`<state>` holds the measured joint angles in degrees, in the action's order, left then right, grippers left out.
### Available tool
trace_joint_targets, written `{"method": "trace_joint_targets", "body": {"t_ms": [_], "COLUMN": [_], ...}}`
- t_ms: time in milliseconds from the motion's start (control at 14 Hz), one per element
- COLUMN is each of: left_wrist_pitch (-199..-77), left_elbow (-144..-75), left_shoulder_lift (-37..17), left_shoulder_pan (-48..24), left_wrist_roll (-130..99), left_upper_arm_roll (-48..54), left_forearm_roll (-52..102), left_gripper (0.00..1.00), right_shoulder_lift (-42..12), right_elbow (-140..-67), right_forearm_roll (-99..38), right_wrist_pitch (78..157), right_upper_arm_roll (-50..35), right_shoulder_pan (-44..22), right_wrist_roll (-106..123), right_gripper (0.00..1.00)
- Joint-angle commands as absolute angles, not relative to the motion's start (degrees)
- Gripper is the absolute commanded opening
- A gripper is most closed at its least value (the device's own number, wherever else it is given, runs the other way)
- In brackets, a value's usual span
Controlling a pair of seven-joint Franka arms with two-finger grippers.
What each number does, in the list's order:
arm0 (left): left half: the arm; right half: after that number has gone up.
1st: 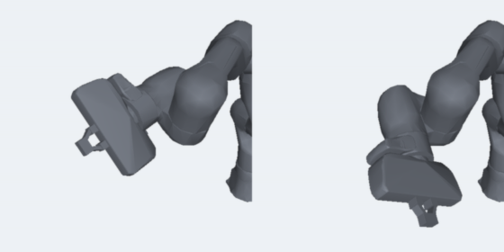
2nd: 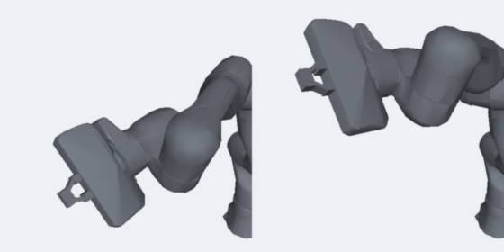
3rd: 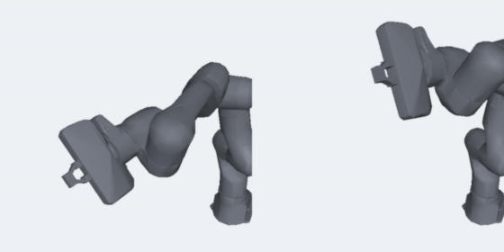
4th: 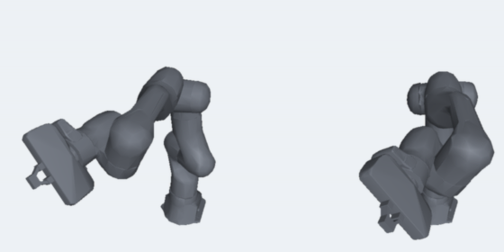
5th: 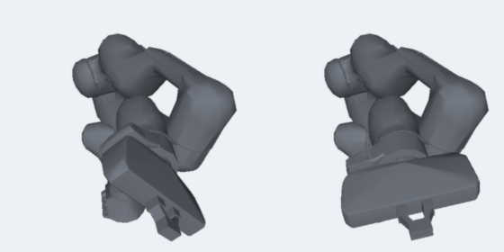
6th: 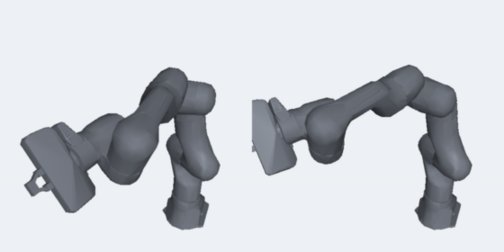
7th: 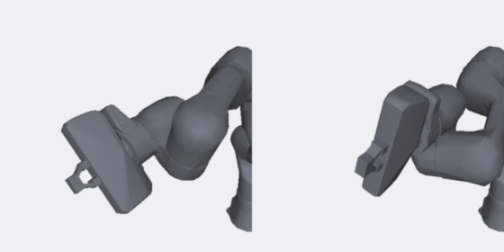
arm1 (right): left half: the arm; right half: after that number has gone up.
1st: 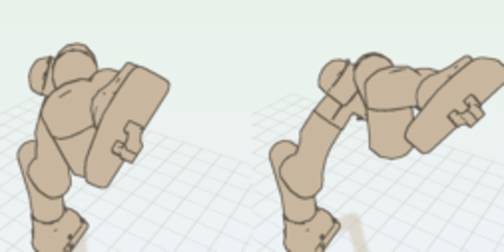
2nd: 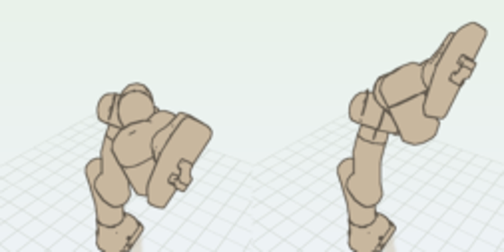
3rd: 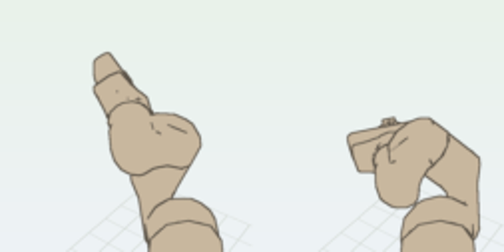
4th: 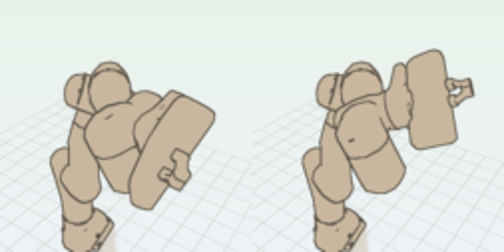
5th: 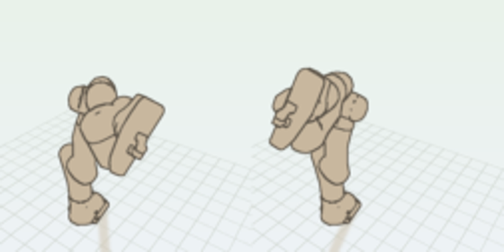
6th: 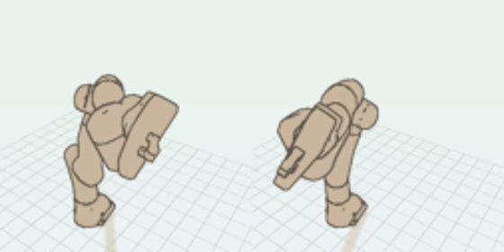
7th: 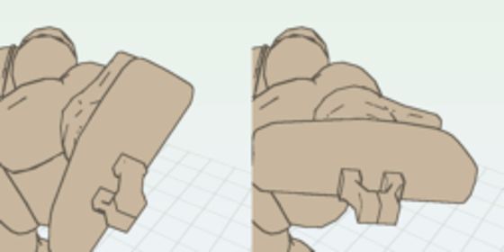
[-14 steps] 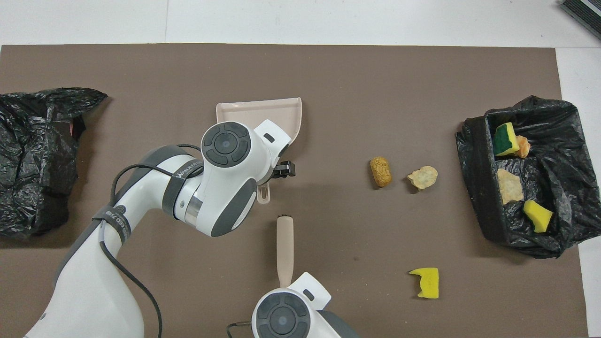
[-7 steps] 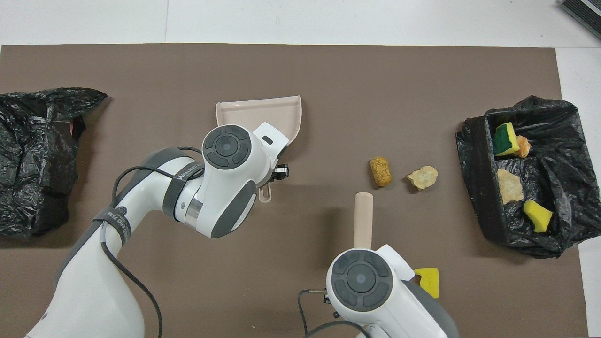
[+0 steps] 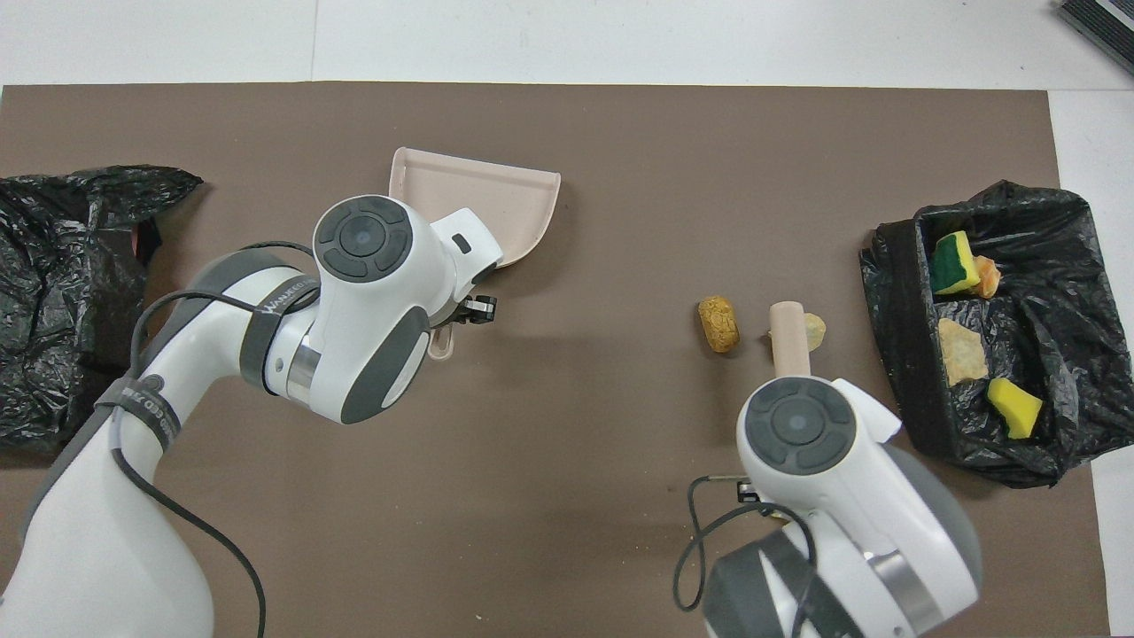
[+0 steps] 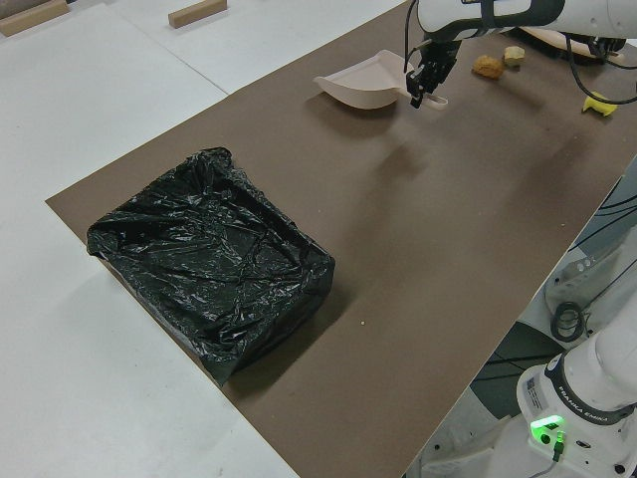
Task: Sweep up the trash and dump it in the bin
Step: 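Sweep the bread pieces toward the dustpan with the right gripper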
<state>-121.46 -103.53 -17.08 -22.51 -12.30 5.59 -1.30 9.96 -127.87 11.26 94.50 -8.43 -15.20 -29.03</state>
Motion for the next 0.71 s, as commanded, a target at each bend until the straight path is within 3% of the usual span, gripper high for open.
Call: {"method": "trace_joint_targets", "body": {"t_ms": [0,214,429,643], "left_wrist_pitch": [-120.0,-117.0,-117.3,-116.8], "left_elbow": [-103.8,-104.0,-104.5,-104.8], "left_shoulder_lift": [-16.3,-16.2,-16.1,-16.0], "left_shoulder_pan": [-19.5,-16.5,-15.6,-14.7], "left_wrist_roll": [1.3,19.7,25.5,34.6], "left_upper_arm_roll": [5.8,5.8,5.9,5.9], "left_forearm_roll": [-2.5,-4.6,-6.8,-7.1], "left_gripper": [0.0,0.0,0.0,0.0], "right_shoulder_lift": [7.7,3.5,-0.4,-1.1], "right_elbow": [-128.3,-128.2,-128.5,-128.5], "right_forearm_roll": [13.3,14.9,14.9,12.6], "right_wrist_pitch": [100.3,104.6,106.5,107.1], "right_upper_arm_roll": [-9.2,-9.3,-9.4,-9.6], "right_shoulder_pan": [-7.1,-0.5,0.1,-1.1], "right_wrist_roll": [-22.0,-13.8,-13.1,-12.7], "right_gripper": [0.0,0.0,0.0,0.0]}}
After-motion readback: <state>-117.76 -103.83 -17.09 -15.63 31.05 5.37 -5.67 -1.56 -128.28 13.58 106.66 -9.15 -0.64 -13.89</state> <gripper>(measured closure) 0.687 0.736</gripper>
